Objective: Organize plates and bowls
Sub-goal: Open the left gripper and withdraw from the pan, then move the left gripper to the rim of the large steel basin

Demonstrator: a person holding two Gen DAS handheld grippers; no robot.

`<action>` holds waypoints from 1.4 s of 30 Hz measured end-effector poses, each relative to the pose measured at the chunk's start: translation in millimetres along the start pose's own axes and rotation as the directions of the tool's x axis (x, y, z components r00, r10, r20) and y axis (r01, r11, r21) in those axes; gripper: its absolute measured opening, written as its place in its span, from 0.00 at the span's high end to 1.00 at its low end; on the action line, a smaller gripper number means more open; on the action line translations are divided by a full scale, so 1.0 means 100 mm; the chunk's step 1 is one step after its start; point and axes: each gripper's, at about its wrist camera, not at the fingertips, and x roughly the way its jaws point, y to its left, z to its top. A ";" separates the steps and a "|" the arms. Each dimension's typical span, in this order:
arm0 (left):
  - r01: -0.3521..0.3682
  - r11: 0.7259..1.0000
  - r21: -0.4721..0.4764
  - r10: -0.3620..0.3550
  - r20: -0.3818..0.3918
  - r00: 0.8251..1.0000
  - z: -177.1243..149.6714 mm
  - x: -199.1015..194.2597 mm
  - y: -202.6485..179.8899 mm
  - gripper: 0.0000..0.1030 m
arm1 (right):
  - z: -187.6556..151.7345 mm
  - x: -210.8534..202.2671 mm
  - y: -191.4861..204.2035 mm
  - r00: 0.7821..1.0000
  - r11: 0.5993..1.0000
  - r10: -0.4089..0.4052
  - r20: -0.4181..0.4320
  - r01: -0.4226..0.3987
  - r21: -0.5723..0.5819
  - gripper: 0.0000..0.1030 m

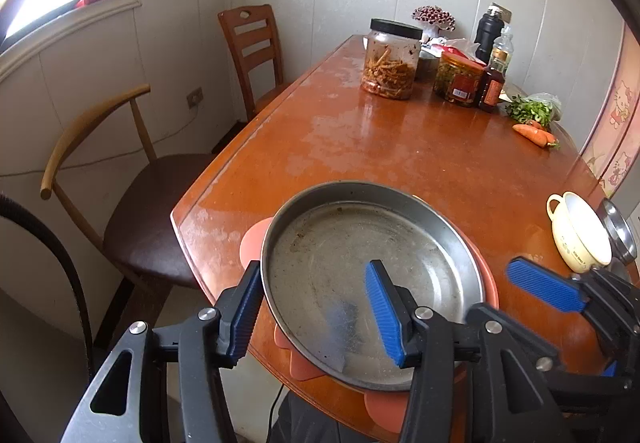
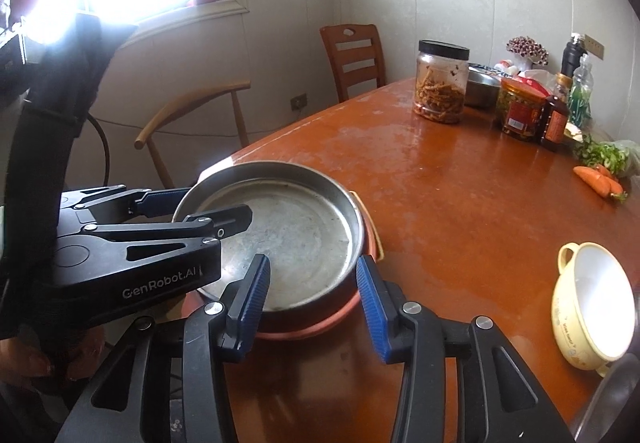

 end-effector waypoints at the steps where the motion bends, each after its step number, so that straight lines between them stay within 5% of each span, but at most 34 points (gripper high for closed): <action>1: 0.000 1.000 -0.004 0.000 0.001 1.000 0.00 -0.01 0.00 0.50 | 0.00 -0.03 -0.02 1.000 1.000 -0.002 0.006 0.002 0.008 0.54; 6: -0.038 0.999 0.002 0.038 0.015 0.999 0.02 -0.06 -0.01 0.42 | -0.01 -0.18 -0.09 0.999 1.000 -0.019 0.036 0.018 0.025 0.49; 19: -0.066 0.997 -0.031 0.068 0.077 0.995 0.05 -0.40 0.07 0.41 | -0.08 -0.53 -0.31 0.996 0.996 -0.039 0.077 0.032 0.081 0.45; 29: 0.068 0.997 0.028 -0.071 0.148 0.986 0.06 -0.94 -0.33 0.38 | -0.15 -1.08 -0.52 0.985 0.987 -0.101 0.140 0.081 0.140 0.44; 42: 0.216 0.966 0.144 -0.235 0.135 0.963 -0.09 -1.25 -1.35 0.37 | -0.49 -2.05 -0.92 0.953 0.955 -0.211 0.216 0.155 0.253 0.44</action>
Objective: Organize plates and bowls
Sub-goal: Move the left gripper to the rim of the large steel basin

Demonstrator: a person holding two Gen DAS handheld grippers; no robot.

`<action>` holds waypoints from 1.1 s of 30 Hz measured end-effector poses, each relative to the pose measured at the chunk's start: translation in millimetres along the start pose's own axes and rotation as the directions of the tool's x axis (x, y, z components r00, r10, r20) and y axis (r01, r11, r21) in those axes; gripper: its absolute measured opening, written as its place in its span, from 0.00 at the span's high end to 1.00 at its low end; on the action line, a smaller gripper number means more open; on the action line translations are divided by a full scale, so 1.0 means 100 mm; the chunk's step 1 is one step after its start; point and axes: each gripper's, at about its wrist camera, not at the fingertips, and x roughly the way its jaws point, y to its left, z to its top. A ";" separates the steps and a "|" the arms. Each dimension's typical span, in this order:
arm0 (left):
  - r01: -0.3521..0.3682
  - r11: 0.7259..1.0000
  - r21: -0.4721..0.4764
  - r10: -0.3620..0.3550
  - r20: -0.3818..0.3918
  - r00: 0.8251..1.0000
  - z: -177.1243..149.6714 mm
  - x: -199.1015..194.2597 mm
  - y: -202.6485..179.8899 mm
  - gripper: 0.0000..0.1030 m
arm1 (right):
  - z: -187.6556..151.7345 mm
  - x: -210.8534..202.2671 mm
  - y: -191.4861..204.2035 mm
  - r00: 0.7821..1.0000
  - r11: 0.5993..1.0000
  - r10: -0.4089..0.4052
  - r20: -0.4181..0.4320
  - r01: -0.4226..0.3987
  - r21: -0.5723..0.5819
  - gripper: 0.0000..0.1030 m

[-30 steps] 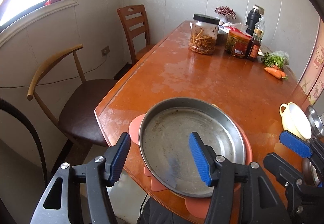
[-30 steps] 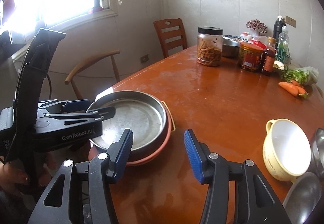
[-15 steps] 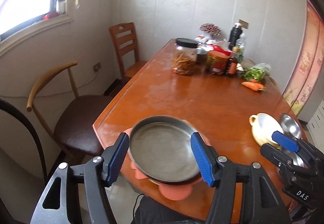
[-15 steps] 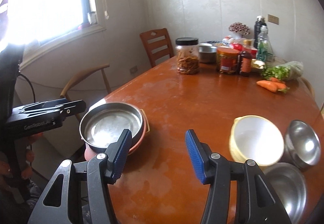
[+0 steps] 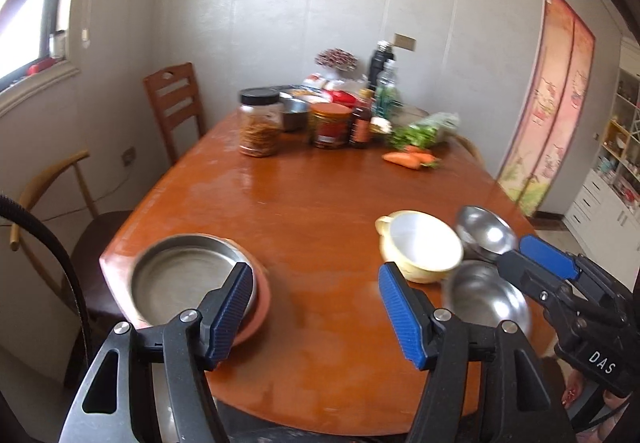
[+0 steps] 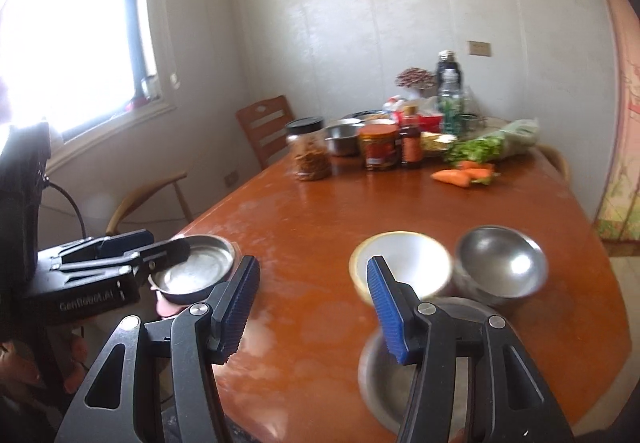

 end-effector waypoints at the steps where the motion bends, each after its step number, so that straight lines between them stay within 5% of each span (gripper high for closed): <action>1: 0.016 1.000 0.012 -0.016 -0.003 1.000 0.00 0.00 -0.09 0.37 | -0.01 -0.07 -0.05 1.000 1.000 -0.011 0.004 0.011 0.009 0.44; 8: 0.061 0.996 0.064 -0.060 -0.013 0.998 -0.01 -0.04 -0.56 0.37 | -0.04 -0.50 -0.37 0.996 0.996 -0.082 0.035 0.080 0.037 0.44; 11: 0.079 0.993 0.087 -0.077 -0.030 0.997 -0.03 -0.01 -0.72 0.36 | -0.06 -0.62 -0.51 0.994 0.993 -0.107 0.028 0.106 0.045 0.29; 17: 0.102 0.987 0.122 -0.094 -0.065 0.993 -0.09 0.09 -0.98 0.36 | -0.13 -0.75 -0.72 0.988 0.987 -0.153 0.010 0.153 0.055 0.29; 33: 0.094 0.980 0.175 -0.065 -0.163 0.984 -0.30 0.51 -1.25 0.36 | -0.44 -0.51 -1.17 0.974 0.974 -0.200 -0.109 0.210 0.091 0.29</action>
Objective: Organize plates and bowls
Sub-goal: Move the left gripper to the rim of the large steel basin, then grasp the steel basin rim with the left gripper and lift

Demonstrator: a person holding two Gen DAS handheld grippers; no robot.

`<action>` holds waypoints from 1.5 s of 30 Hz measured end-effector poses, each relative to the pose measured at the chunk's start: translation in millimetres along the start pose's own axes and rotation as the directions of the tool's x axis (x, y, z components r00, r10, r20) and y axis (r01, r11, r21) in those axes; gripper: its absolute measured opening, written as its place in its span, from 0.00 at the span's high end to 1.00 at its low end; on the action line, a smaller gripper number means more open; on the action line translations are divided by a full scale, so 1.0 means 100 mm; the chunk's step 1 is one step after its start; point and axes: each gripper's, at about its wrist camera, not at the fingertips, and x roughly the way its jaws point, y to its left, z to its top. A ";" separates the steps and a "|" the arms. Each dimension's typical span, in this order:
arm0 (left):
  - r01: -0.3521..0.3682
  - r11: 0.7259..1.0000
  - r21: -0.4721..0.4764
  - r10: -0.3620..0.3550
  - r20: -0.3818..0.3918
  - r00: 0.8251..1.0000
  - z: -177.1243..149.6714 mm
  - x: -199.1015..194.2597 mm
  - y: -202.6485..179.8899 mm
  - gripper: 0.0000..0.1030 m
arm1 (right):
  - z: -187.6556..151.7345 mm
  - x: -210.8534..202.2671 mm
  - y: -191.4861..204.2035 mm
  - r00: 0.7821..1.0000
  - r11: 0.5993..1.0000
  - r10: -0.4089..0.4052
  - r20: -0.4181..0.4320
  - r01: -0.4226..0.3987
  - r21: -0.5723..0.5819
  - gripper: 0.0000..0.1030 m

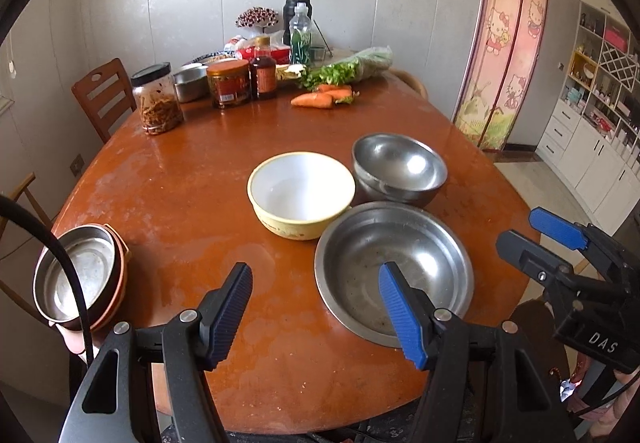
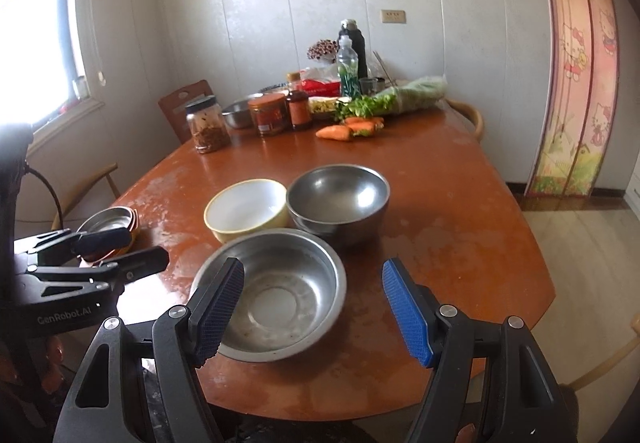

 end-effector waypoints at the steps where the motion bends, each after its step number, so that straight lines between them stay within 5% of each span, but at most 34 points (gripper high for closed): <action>1: -0.003 1.000 0.000 0.003 -0.004 1.000 -0.01 0.02 -0.01 0.36 | -0.02 0.02 -0.02 1.000 1.000 -0.003 -0.007 0.003 0.007 0.29; 9: 0.006 1.000 0.005 -0.005 -0.058 0.998 -0.08 0.32 -0.03 0.36 | -0.14 0.35 -0.06 0.996 1.000 0.002 -0.085 0.000 0.021 0.29; 15: 0.010 1.000 0.005 -0.010 -0.079 0.997 -0.09 0.51 -0.02 0.33 | -0.15 0.47 -0.09 0.998 1.000 -0.012 -0.057 0.013 0.021 0.29; 25: 0.019 1.000 0.002 -0.019 -0.117 0.993 -0.14 0.76 -0.02 0.32 | -0.25 0.76 -0.14 0.996 1.000 -0.007 -0.085 0.009 0.024 0.60; 34: 0.007 1.000 0.019 -0.004 -0.146 0.989 -0.19 0.93 -0.05 0.32 | -0.34 0.91 -0.05 0.994 1.000 -0.018 -0.111 0.016 -0.019 0.68; 38: 0.047 0.999 0.024 -0.043 -0.160 0.986 -0.22 0.93 -0.06 0.45 | -0.35 0.93 -0.03 0.992 1.000 -0.003 -0.125 0.001 -0.015 0.69; 45: 0.047 0.998 0.048 -0.040 -0.147 0.988 -0.23 0.86 -0.09 0.51 | -0.37 0.94 0.15 0.989 0.998 0.014 -0.148 -0.024 -0.064 0.69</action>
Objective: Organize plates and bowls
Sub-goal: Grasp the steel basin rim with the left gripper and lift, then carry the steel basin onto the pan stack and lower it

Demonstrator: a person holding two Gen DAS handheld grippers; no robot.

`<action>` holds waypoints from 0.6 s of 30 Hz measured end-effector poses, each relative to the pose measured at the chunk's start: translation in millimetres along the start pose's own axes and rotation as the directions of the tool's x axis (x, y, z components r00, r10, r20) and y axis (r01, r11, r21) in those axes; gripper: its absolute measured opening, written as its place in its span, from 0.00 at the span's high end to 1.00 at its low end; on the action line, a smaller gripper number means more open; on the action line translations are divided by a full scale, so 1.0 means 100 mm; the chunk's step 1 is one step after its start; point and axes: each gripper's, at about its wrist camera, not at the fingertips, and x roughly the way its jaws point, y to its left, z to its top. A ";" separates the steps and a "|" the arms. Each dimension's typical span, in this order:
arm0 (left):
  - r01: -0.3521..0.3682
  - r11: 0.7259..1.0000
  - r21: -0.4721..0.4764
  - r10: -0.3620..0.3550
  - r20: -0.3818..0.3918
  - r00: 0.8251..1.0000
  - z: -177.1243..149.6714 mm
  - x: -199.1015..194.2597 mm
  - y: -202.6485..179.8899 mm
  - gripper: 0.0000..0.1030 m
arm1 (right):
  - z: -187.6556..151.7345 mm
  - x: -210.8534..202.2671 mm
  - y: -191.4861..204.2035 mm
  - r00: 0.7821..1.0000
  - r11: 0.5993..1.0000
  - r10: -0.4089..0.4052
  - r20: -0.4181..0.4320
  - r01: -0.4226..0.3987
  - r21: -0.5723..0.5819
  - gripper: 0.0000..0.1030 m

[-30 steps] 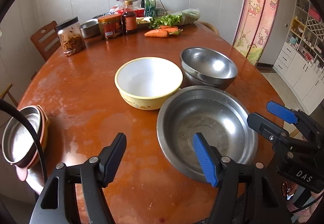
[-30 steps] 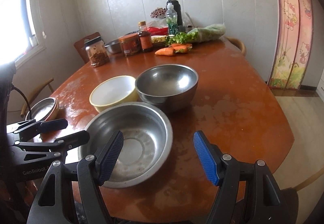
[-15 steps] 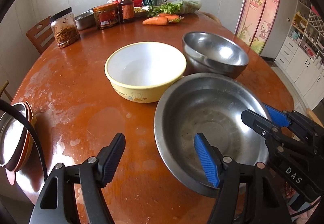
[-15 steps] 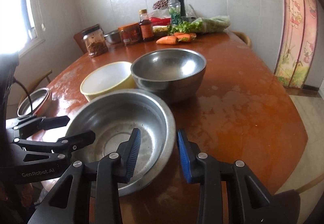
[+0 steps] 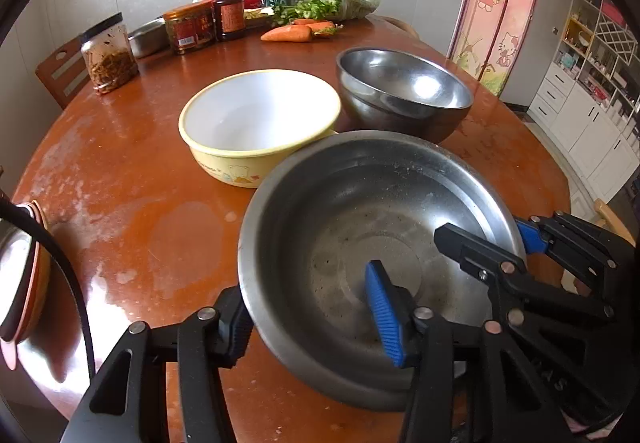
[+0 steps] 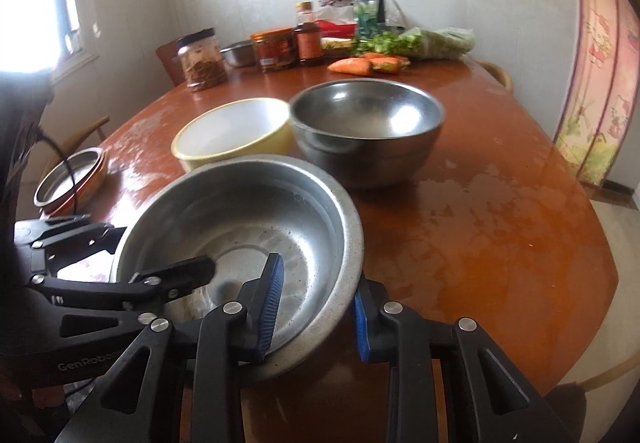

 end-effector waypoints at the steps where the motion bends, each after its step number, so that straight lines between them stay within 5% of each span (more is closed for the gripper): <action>1: -0.002 1.000 -0.006 0.001 -0.002 1.000 -0.01 -0.01 0.02 0.51 | 0.00 0.00 0.03 1.000 1.000 0.003 0.002 -0.003 -0.004 0.69; 18: -0.044 0.995 -0.089 0.047 0.029 0.998 -0.37 -0.48 0.57 0.51 | -0.01 -0.11 0.69 0.995 0.989 0.104 -0.009 -0.104 -0.110 0.67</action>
